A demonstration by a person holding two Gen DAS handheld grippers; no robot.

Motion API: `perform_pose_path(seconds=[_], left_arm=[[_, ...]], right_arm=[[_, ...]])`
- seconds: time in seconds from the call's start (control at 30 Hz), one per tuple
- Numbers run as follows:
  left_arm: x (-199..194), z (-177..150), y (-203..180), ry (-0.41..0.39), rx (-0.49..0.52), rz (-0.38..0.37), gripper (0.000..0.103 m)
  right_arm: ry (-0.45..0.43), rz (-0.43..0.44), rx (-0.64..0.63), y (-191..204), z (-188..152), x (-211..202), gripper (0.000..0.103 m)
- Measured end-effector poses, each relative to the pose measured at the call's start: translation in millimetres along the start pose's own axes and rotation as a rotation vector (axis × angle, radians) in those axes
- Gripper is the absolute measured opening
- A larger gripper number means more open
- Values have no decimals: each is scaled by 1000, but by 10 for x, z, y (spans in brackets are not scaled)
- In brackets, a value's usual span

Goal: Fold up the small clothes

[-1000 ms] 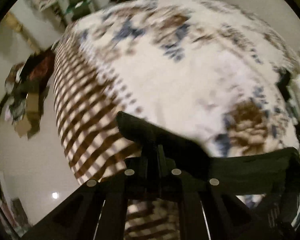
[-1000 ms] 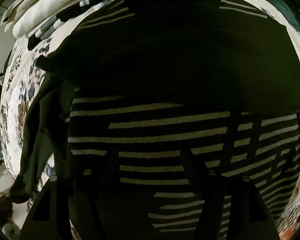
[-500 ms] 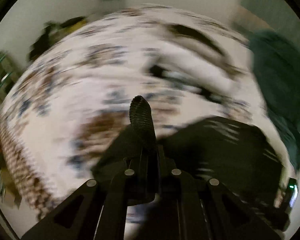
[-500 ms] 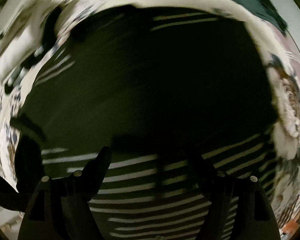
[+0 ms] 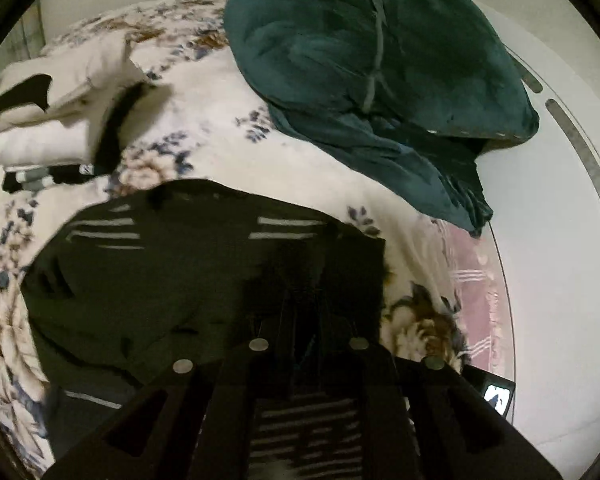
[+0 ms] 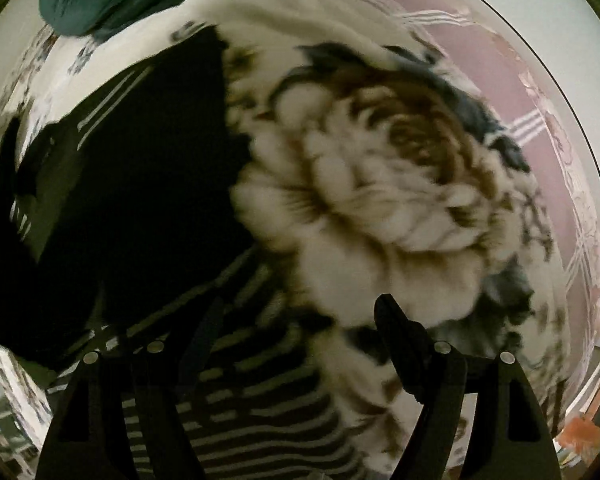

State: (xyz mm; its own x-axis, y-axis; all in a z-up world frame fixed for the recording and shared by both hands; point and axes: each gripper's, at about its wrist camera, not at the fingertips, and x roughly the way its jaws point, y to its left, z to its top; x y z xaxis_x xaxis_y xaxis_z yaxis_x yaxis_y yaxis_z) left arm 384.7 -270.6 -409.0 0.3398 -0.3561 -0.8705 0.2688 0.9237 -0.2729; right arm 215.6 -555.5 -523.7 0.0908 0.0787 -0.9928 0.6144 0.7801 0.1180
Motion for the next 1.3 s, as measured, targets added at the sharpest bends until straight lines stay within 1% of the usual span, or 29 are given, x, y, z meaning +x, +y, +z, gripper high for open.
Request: perform_pose_path(seconds=[0.03, 0.1, 0.13, 0.17, 0.23, 0.27, 0.33, 0.37, 0.4, 0.43, 0.47, 0.5, 0.57, 0.6, 0.63, 0.67, 0.73, 0.77, 0.8, 0.87, 0.93, 1.0, 1.07, 1.13, 1.17, 1.23, 1.27, 1.3], left_arm=[[7, -8, 20, 2, -4, 2, 13], [-24, -25, 109, -21, -11, 35, 37], [-51, -30, 254, -25, -19, 74, 68], [-40, -37, 341, -22, -30, 95, 89], [-131, -107, 708, -43, -76, 159, 90], [-203, -163, 972, -52, -104, 212, 90], [-312, -285, 1381, -49, -141, 309, 90], [-374, -378, 1624, -44, -159, 372, 90], [-414, -461, 1823, -36, -171, 429, 90], [-470, -580, 2086, -20, -188, 499, 90], [-489, -658, 2225, -8, -200, 537, 90], [-516, -761, 2423, 16, -221, 586, 90], [-567, -924, 2712, 51, -269, 647, 90], [-591, -995, 2823, 61, -292, 673, 90], [-600, -1047, 2902, 68, -311, 691, 90], [-598, -1087, 2963, 76, -335, 705, 90], [-568, -1133, 3026, 81, -376, 714, 90], [-539, -1132, 3038, 82, -388, 712, 90], [-508, -1129, 3031, 83, -398, 704, 90], [-421, -1074, 3000, 83, -414, 678, 90], [-334, -1009, 2945, 82, -413, 655, 90], [-244, -900, 2895, 79, -399, 635, 90], [-160, -782, 2842, 69, -375, 617, 90], [-69, -672, 2803, 69, -339, 619, 90], [-17, -625, 2788, 72, -321, 614, 90], [65, -562, 2782, 82, -297, 612, 90], [92, -539, 2790, 87, -288, 614, 90], [99, -534, 2793, 88, -281, 616, 90]], right_arm=[[0, 9, -1, -102, 3, -35, 80], [1, 34, 1, -218, 5, -86, 80], [3, 50, 1, -299, 11, -124, 80], [6, 68, 0, -320, 4, -148, 80], [4, 108, -1, -187, -10, -187, 80], [-1, 134, -8, -144, 9, -217, 80], [-20, 171, -45, -6, 83, -271, 80], [-29, 182, -62, 205, 133, -278, 80], [-39, 188, -89, 303, 187, -282, 80], [-46, 185, -114, 401, 256, -268, 80], [-58, 167, -145, 519, 357, -250, 80], [-74, 146, -169, 729, 423, -208, 80], [-93, 97, -221, 925, 552, -137, 80], [-87, 72, -243, 950, 573, -125, 80], [-70, 30, -262, 1058, 654, -24, 80], [-49, 3, -274, 1151, 700, 66, 77], [-36, -3, -302, 1251, 710, 138, 43], [-52, -52, -330, 1324, 693, 145, 14], [-80, -69, -346, 1344, 669, 118, 11], [-144, -58, -351, 1354, 621, -22, 9], [-185, -54, -332, 1304, 594, -160, 9], [-216, -60, -281, 1209, 603, -280, 9], [-226, -89, -235, 1091, 639, -319, 9], [-202, -109, -177, 971, 692, -263, 9], [-169, -123, -151, 947, 739, -179, 9], [-72, -152, -161, 965, 808, -15, 12], [-40, -150, -176, 1003, 859, 9, 19], [-38, -133, -186, 1033, 872, -27, 29]])
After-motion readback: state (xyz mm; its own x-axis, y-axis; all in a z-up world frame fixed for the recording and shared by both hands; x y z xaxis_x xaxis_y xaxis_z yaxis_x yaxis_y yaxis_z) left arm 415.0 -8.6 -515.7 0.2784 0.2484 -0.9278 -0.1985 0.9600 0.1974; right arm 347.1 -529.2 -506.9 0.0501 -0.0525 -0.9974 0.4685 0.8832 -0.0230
